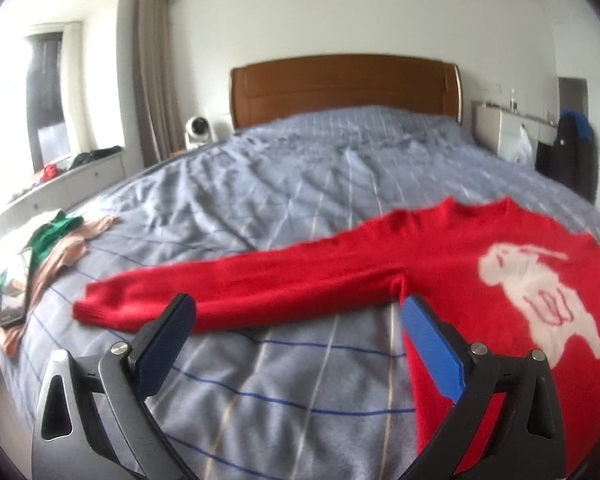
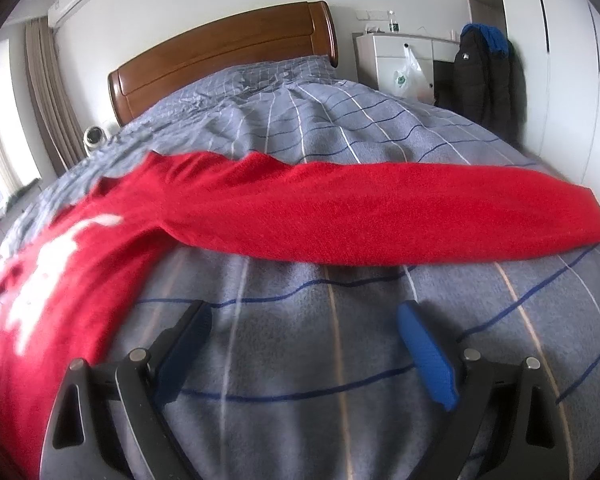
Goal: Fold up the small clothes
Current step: 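Grasp a red sleeve with the right gripper and fold it across the sweater body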
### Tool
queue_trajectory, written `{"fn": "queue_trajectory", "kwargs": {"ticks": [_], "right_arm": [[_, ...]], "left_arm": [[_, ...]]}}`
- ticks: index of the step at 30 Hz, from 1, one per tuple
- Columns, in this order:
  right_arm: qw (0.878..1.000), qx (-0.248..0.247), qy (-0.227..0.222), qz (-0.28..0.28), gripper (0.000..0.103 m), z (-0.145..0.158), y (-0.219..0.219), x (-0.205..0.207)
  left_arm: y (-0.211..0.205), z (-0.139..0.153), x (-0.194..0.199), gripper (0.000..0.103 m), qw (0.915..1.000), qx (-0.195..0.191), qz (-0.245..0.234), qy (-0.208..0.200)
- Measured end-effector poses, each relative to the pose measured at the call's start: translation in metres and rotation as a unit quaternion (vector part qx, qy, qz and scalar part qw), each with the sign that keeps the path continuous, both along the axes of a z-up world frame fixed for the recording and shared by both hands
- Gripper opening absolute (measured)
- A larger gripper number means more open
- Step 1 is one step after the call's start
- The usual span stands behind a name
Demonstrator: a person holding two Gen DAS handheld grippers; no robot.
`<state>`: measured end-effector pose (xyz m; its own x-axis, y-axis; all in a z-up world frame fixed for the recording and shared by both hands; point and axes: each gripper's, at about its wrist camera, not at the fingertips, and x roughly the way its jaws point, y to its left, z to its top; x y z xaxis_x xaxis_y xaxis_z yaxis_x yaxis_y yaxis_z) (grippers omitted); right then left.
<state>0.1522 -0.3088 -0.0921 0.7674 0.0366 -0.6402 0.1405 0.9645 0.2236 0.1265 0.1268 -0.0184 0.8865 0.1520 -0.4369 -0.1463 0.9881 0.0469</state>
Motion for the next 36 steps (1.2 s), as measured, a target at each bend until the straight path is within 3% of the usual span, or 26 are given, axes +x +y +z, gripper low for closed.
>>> {"fn": "queue_trajectory", "kwargs": {"ticks": [5, 7, 12, 16, 19, 21, 23, 25, 26, 27, 30, 32, 36], "right_arm": [[0.995, 0.094, -0.024, -0.022, 0.093, 0.036, -0.051, -0.044], [0.987, 0.149, -0.025, -0.052, 0.093, 0.039, -0.085, -0.058], [0.941, 0.315, -0.029, -0.121, 0.084, 0.024, -0.165, -0.067], [0.915, 0.358, -0.009, -0.185, 0.070, 0.005, -0.200, -0.055], [0.884, 0.404, -0.017, -0.235, 0.061, -0.012, -0.222, -0.045], [0.873, 0.418, -0.025, -0.250, 0.055, -0.018, -0.231, -0.036], [0.874, 0.411, -0.026, -0.256, 0.046, -0.019, -0.234, -0.026], [0.880, 0.397, -0.022, -0.260, 0.024, -0.019, -0.235, -0.014], [0.883, 0.388, -0.019, -0.263, 0.019, -0.019, -0.235, -0.012], [0.889, 0.368, -0.017, -0.273, 0.005, -0.015, -0.233, -0.009], [0.913, 0.315, -0.040, -0.258, 0.005, 0.021, -0.220, -0.002], [0.931, 0.292, -0.066, -0.208, 0.005, 0.060, -0.193, 0.015], [0.961, 0.249, -0.108, -0.051, 0.005, 0.155, -0.091, 0.065]], "left_arm": [[0.013, 0.005, -0.003, 0.103, 0.9996, -0.025, 0.008, -0.010], [0.017, 0.007, -0.007, 0.103, 0.9991, -0.040, 0.009, -0.011], [0.017, 0.011, -0.031, 0.103, 0.9953, -0.095, -0.015, -0.016], [0.019, 0.005, -0.034, 0.103, 0.9961, -0.088, -0.001, -0.014], [0.022, -0.002, -0.028, 0.103, 0.9961, -0.088, 0.007, -0.007], [0.022, -0.009, -0.025, 0.103, 0.9964, -0.084, 0.014, 0.002], [0.023, -0.012, -0.022, 0.103, 0.9959, -0.089, 0.014, 0.013], [0.023, -0.013, -0.021, 0.103, 0.9956, -0.092, 0.011, 0.012], [0.023, -0.013, -0.022, 0.103, 0.9958, -0.090, 0.012, 0.011], [0.022, -0.013, -0.023, 0.103, 0.9962, -0.086, 0.013, 0.010], [0.023, -0.014, -0.024, 0.103, 0.9965, -0.081, 0.017, 0.009], [0.024, -0.015, -0.023, 0.103, 0.9963, -0.083, 0.020, 0.010], [0.027, -0.012, -0.022, 0.103, 0.9954, -0.093, 0.024, 0.008]]}}
